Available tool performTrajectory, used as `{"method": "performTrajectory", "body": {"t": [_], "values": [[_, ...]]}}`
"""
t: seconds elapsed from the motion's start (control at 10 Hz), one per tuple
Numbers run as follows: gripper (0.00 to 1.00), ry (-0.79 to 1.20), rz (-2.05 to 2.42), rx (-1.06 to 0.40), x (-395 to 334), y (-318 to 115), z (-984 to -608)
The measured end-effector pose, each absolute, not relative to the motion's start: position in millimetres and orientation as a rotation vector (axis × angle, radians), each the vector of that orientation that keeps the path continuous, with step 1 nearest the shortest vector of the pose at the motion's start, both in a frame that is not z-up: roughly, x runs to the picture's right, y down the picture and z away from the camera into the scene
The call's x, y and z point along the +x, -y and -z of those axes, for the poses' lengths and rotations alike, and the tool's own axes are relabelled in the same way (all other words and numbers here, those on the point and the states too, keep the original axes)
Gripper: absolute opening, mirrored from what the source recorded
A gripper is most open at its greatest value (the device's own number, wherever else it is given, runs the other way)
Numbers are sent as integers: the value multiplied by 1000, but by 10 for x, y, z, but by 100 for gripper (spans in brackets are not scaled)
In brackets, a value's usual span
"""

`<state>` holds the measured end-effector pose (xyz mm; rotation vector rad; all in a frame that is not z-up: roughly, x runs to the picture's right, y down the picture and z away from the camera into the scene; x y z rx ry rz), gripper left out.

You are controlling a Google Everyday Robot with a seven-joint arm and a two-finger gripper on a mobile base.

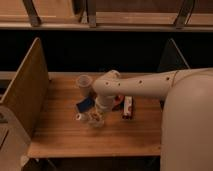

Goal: Knock the bottle over

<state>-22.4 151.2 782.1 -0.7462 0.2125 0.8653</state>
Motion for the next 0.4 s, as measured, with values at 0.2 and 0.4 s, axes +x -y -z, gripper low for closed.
{"method": "performTrajectory", "body": {"t": [0.2, 0.4], "values": [[0, -166, -859, -713, -348, -1298, -7969], [2, -142, -861, -689, -370, -1159, -8048]]}}
